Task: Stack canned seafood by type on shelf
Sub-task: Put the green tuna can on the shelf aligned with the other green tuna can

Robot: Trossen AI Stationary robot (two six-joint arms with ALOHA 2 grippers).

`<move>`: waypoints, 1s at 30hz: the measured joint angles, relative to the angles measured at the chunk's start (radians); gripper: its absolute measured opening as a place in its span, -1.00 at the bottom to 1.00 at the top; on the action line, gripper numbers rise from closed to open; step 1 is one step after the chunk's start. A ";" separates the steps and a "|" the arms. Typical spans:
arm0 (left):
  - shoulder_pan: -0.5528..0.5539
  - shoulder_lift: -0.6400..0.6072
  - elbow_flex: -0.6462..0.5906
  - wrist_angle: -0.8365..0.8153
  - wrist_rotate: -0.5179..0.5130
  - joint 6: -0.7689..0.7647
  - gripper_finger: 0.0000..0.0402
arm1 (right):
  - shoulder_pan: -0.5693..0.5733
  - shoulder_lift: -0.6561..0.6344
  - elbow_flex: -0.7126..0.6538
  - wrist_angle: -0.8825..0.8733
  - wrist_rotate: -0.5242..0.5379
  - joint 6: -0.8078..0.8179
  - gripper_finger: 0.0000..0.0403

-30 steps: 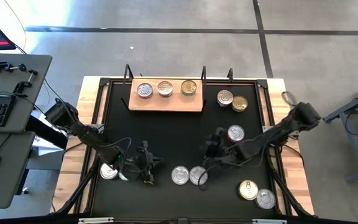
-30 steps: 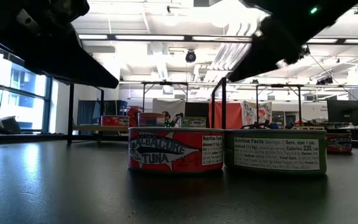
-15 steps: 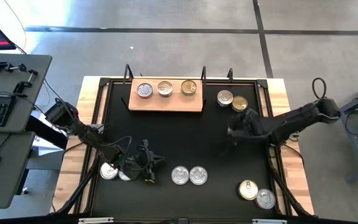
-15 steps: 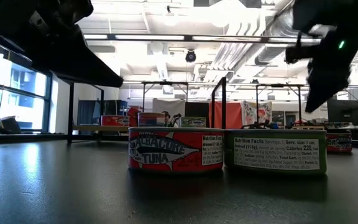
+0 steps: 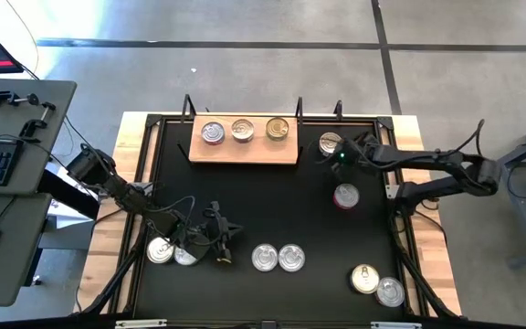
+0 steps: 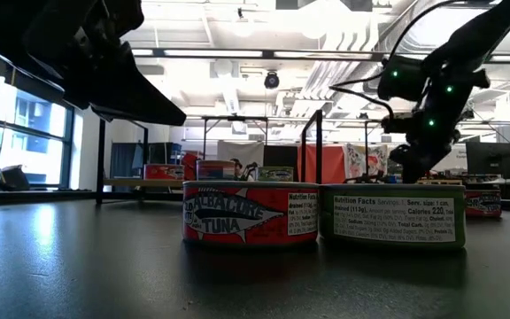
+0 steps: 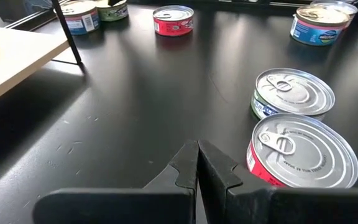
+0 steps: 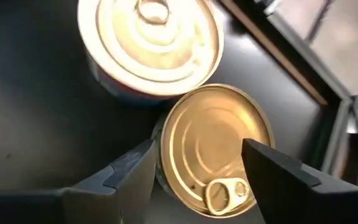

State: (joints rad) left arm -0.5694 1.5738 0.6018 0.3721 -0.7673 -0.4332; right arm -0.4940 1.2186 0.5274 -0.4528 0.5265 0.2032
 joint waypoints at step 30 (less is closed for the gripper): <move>0.001 0.000 0.000 0.066 0.001 0.057 -1.00 | 0.431 0.047 -0.021 0.120 -0.373 0.200 -0.99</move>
State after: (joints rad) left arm -0.5686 1.5738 0.6018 0.4382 -0.7662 -0.3763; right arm -0.0626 1.2653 0.5064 -0.3326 0.1536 0.4033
